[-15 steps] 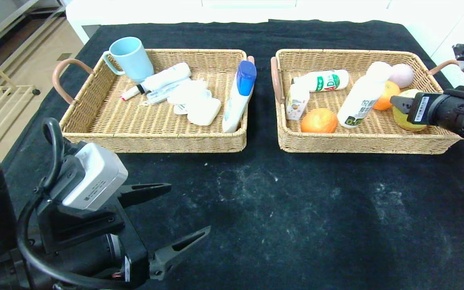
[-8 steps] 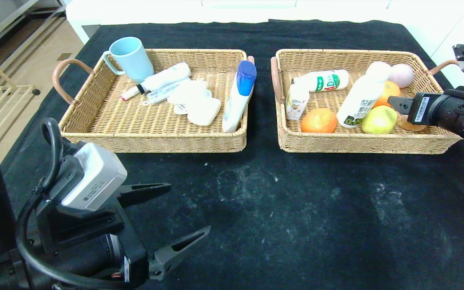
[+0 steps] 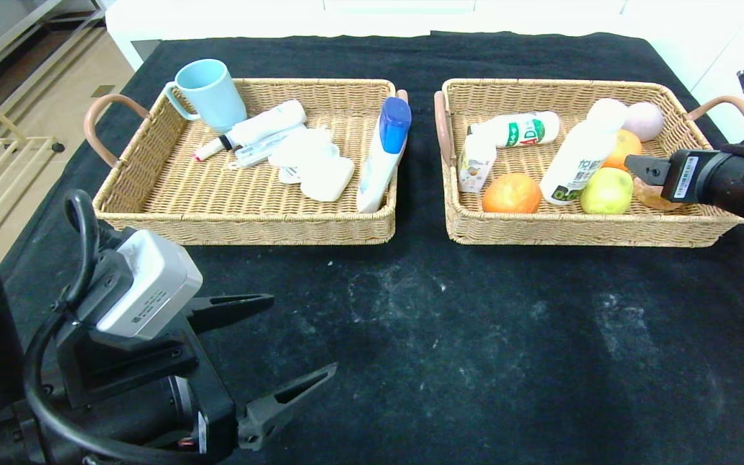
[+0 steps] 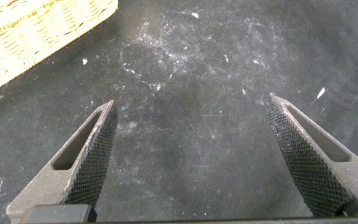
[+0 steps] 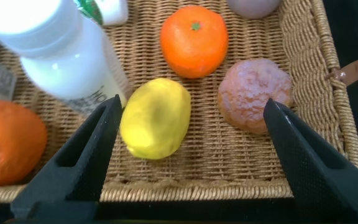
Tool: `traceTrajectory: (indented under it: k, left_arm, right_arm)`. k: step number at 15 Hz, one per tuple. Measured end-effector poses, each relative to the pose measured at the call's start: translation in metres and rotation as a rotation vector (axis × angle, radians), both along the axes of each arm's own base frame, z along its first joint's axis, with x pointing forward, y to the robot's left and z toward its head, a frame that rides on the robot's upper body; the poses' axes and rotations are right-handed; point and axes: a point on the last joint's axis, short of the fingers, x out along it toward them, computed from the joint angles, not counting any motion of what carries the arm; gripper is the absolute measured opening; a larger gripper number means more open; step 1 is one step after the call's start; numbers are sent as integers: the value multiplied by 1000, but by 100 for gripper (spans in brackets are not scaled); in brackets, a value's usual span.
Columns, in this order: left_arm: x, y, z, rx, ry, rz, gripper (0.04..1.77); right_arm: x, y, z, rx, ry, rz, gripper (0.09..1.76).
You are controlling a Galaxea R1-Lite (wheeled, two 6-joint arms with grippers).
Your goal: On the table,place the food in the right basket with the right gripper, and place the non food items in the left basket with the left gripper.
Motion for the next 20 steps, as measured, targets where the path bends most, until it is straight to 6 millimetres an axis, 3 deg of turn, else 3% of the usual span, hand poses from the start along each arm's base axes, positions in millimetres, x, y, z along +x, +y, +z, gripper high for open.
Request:
traceTrajectory:
  k: [15,20]
  left_arm:
    - [-3,5,11,-31,-42,25,172]
    - [-12,21,26,-62,-103,124,172]
  right_arm:
    - [-69,12,3,-116,36,205,170]
    - [-115,8,-1,-163,93,276,170]
